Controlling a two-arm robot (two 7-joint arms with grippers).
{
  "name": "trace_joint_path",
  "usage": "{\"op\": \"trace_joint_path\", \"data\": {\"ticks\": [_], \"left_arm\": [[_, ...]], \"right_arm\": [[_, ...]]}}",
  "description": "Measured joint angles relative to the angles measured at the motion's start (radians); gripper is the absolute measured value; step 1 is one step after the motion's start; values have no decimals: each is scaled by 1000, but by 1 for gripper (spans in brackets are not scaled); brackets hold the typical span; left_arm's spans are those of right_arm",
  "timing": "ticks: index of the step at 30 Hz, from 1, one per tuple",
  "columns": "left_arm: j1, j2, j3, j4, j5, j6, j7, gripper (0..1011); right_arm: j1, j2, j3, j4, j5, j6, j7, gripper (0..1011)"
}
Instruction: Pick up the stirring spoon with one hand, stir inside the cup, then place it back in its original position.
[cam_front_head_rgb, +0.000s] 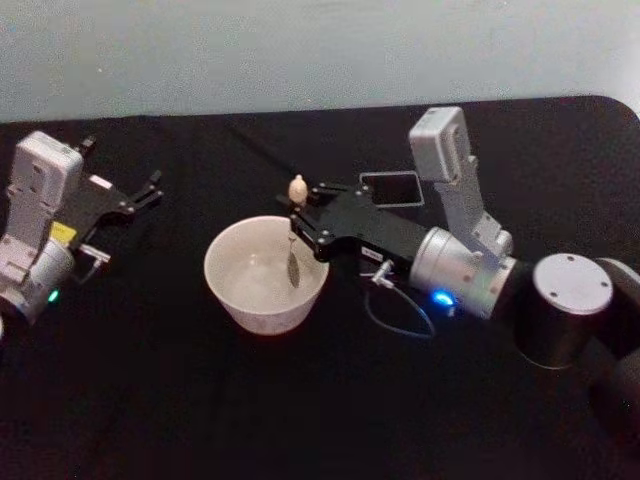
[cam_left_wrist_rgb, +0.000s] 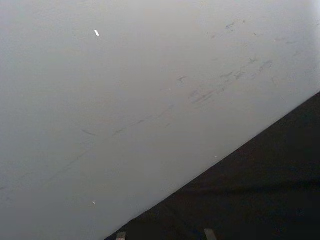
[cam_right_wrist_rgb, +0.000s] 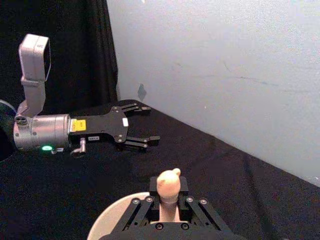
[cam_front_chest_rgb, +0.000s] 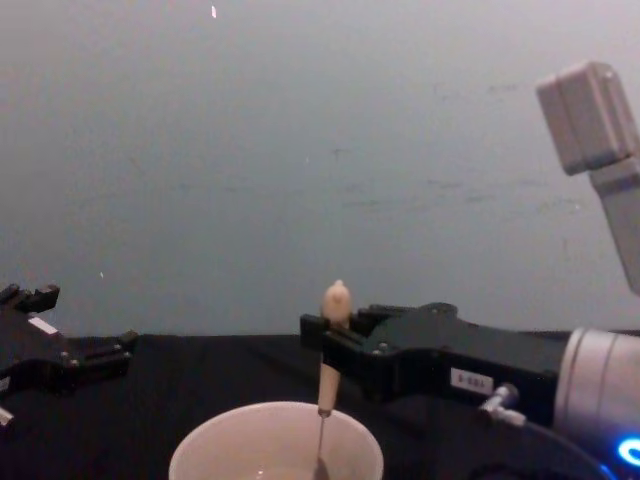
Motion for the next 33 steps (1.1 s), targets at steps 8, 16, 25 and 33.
{"op": "trace_joint_path", "data": {"ticks": [8,16,25,33], "left_arm": [[0,0,0,0,0,0,0,1001],[0,0,0,0,0,0,0,1001],[0,0,0,0,0,0,0,1001],[0,0,0,0,0,0,0,1001]], "right_arm": [[-37,43,11,-59,24,13,20,194],[-58,60,-5,-92,31,24,31,194],[-45,35,-37,-79,23,26,25,194],[-12,-13,-51,-27,2,19,1,195]]}}
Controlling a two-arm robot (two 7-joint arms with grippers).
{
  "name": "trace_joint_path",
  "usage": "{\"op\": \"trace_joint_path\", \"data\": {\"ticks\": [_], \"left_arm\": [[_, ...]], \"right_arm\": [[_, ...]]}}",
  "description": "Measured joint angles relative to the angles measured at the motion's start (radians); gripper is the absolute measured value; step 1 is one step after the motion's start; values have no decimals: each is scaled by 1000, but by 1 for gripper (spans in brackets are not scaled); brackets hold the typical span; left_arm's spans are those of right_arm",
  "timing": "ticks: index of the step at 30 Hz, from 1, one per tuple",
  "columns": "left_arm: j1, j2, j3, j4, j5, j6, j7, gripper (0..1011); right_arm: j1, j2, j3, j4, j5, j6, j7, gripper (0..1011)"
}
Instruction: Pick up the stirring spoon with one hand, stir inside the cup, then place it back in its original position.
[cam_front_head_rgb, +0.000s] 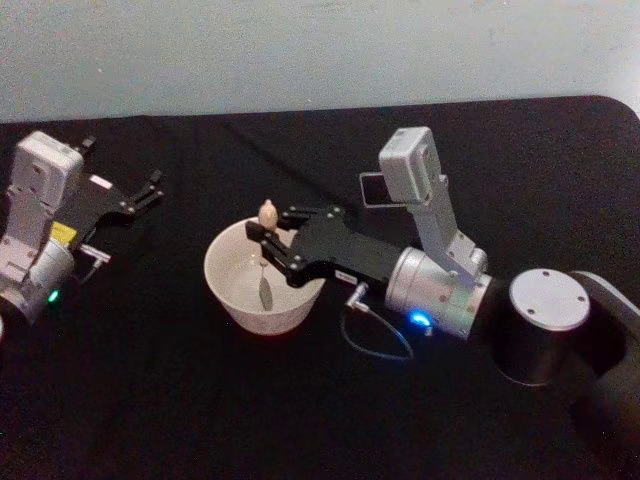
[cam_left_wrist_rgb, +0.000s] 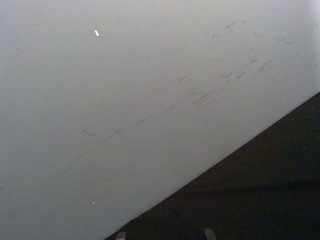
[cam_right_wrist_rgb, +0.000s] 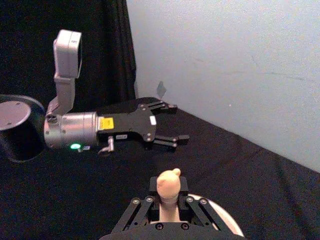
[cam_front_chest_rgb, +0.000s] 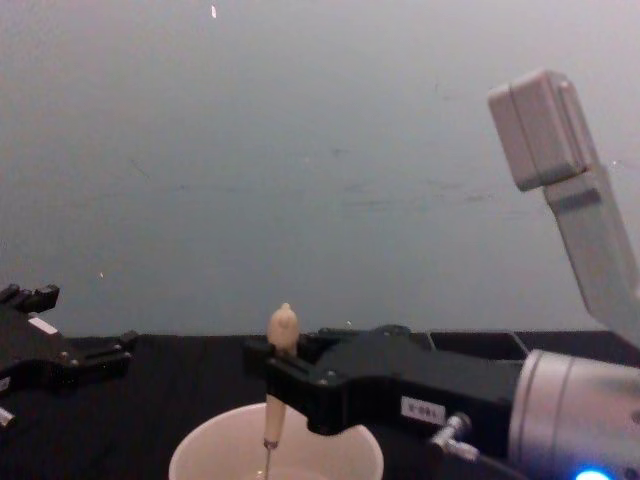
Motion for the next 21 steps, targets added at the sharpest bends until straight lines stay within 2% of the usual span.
{"op": "trace_joint_path", "data": {"ticks": [10,21], "left_arm": [[0,0,0,0,0,0,0,1001],[0,0,0,0,0,0,0,1001]], "right_arm": [[29,-36,7,49,-21,-13,-23,195],[28,-33,34,56,-30,-9,-32,195]]}}
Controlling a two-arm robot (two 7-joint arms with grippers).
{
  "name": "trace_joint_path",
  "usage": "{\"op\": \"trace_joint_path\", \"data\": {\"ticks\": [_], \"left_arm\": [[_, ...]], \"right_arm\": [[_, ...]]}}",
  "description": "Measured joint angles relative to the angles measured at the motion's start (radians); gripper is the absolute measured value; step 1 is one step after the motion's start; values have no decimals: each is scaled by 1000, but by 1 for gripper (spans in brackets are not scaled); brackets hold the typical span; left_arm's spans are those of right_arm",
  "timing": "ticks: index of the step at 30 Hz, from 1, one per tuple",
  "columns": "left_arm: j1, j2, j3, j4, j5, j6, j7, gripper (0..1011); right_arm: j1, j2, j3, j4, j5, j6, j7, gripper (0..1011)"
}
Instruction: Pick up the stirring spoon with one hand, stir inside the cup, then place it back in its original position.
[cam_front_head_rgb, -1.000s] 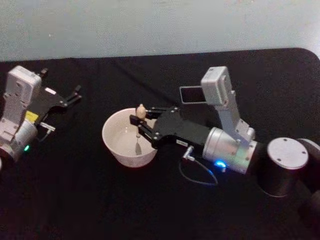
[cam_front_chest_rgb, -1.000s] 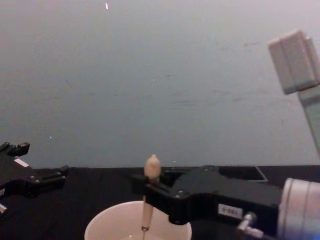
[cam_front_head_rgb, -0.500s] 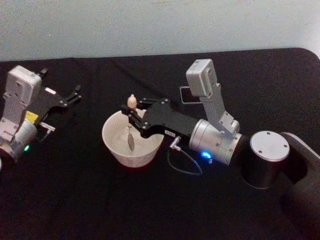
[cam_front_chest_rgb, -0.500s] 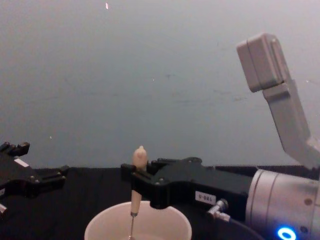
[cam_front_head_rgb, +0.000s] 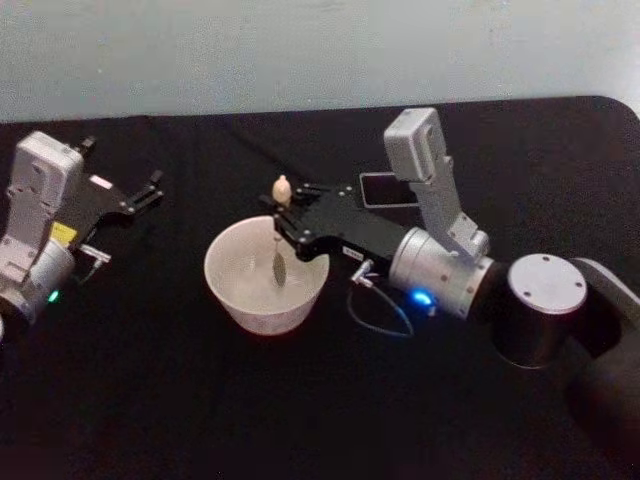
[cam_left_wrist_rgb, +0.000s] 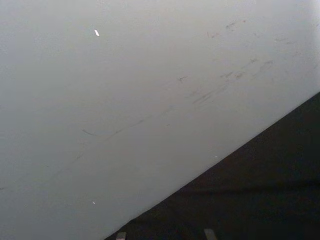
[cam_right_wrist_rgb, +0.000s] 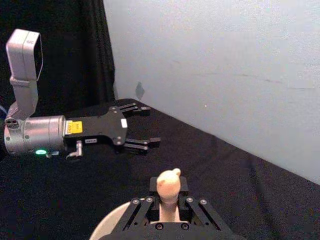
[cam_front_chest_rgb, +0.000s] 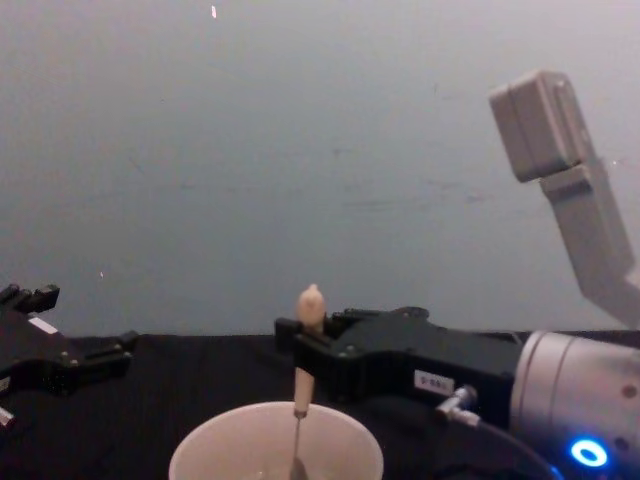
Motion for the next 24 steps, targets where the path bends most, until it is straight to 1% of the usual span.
{"op": "trace_joint_path", "data": {"ticks": [8,14,19,24], "left_arm": [[0,0,0,0,0,0,0,1001],[0,0,0,0,0,0,0,1001],[0,0,0,0,0,0,0,1001],[0,0,0,0,0,0,0,1001]], "right_arm": [[-22,27,19,-32,11,8,9,194],[-47,56,28,-66,23,22,19,195],[-65,73,27,-95,34,30,29,195],[-73,80,18,-109,41,35,38,195]]}}
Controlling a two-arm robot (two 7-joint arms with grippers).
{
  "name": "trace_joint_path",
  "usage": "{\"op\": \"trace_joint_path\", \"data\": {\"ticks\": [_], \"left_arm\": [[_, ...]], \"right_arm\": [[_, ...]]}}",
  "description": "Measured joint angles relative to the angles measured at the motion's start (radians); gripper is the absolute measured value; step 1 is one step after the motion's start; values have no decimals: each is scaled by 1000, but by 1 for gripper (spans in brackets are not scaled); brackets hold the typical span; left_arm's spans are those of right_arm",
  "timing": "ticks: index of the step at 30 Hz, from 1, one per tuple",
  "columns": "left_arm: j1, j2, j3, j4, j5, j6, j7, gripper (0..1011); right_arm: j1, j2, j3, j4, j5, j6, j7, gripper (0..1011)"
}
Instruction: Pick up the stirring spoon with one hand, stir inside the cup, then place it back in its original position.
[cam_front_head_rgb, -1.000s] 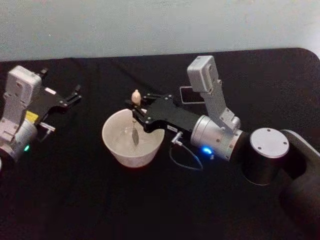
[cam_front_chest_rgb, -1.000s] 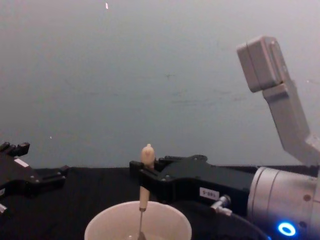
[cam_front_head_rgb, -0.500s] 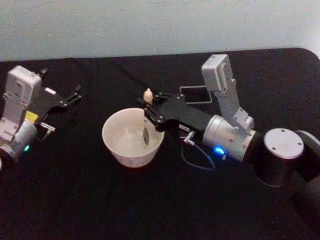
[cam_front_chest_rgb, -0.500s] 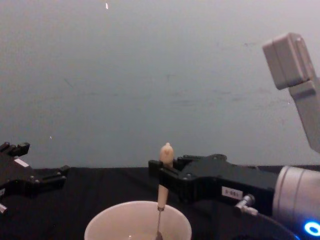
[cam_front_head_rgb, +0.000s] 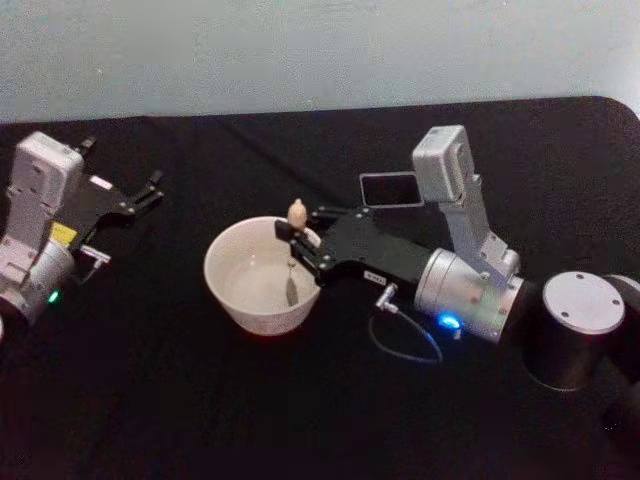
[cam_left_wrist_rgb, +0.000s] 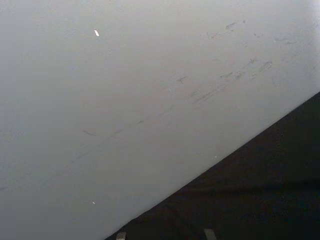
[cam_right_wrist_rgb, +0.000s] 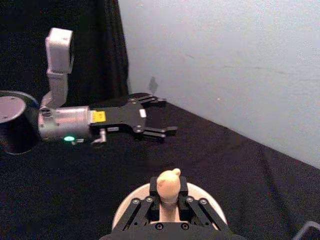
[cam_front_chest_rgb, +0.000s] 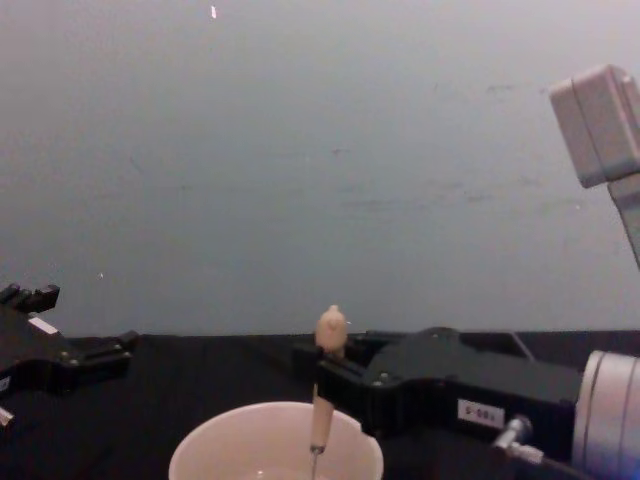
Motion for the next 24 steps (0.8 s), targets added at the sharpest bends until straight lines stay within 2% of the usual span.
{"op": "trace_joint_path", "data": {"ticks": [9,24], "left_arm": [[0,0,0,0,0,0,0,1001],[0,0,0,0,0,0,0,1001]], "right_arm": [[3,-8,-29,-5,3,5,5,195],[59,-74,-54,66,-22,-8,-21,195]]}}
